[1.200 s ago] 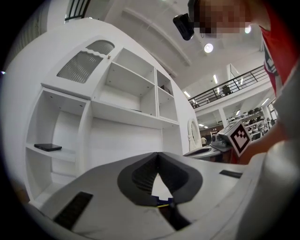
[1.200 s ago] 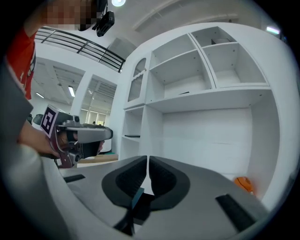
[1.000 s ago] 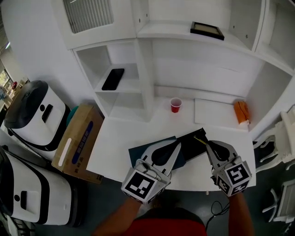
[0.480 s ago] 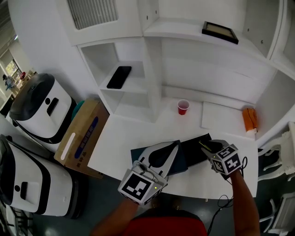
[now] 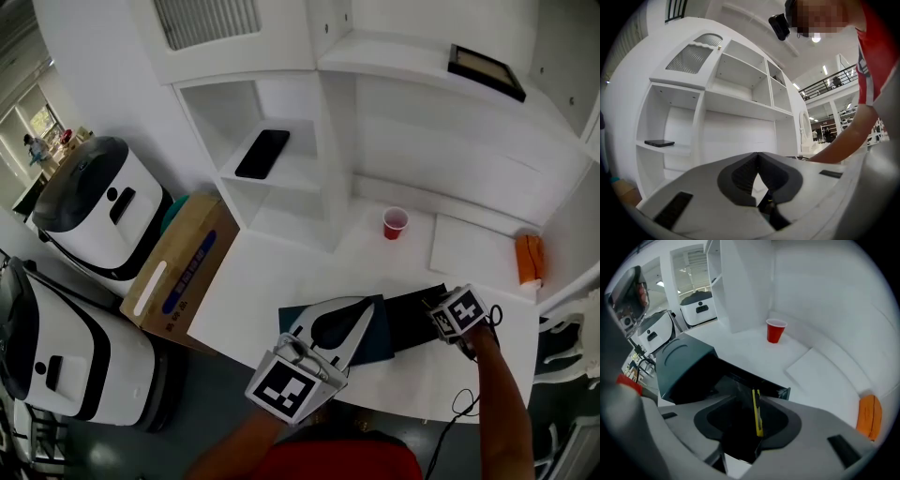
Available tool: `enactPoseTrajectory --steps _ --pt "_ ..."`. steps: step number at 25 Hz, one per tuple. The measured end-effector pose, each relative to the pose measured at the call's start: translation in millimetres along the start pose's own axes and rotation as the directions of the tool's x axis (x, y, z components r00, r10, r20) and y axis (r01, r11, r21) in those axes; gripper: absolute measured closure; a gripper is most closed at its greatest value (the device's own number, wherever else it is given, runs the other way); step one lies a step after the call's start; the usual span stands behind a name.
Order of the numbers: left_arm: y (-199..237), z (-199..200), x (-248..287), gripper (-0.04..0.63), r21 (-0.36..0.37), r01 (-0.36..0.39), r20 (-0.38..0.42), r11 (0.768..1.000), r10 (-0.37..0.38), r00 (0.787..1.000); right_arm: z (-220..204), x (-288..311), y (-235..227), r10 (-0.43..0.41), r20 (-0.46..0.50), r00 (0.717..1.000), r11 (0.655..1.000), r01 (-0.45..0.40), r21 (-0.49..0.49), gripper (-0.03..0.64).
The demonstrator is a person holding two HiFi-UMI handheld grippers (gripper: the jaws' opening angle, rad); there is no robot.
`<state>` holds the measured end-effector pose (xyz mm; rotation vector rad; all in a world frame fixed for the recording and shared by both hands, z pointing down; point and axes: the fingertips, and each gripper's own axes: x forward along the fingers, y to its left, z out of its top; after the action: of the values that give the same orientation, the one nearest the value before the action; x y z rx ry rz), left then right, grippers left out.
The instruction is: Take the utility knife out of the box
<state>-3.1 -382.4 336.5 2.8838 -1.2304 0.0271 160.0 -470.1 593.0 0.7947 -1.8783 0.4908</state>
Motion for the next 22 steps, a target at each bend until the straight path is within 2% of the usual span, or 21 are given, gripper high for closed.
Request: enactPoseTrajectory --steps 8,11,12,13,14,22 --pt "10.0 -3.7 6.0 0.586 -0.015 -0.003 -0.006 1.0 0.003 1.0 -6.9 25.2 -5.7 0.034 -0.119 0.992 0.999 -0.031 0.025 0.434" --pt "14.3 -4.8 7.6 0.586 -0.02 -0.006 -0.008 1.0 0.006 1.0 -9.5 30.6 -5.7 0.027 -0.174 0.984 1.0 -0.028 -0.001 0.434" --pt "15.4 -5.0 8.0 0.586 -0.019 -0.007 -0.009 1.0 0.007 1.0 -10.1 31.6 -6.2 0.021 -0.188 0.982 1.0 -0.023 -0.012 0.442" --pt "16.3 -5.6 8.3 0.586 -0.019 -0.006 -0.009 1.0 0.006 1.0 -10.7 32.3 -6.9 0.014 -0.2 0.98 1.0 -0.018 -0.022 0.497" --pt "17.1 -6.5 8.8 0.586 -0.02 -0.006 -0.011 1.0 0.006 1.0 -11.2 32.6 -7.5 0.008 -0.208 0.978 0.999 -0.015 -0.03 0.522" --pt "19.6 -11.8 13.5 0.586 -0.033 0.004 -0.018 0.999 -0.005 1.0 -11.5 33.0 -4.4 0.001 -0.211 0.977 0.996 -0.019 -0.085 0.541"
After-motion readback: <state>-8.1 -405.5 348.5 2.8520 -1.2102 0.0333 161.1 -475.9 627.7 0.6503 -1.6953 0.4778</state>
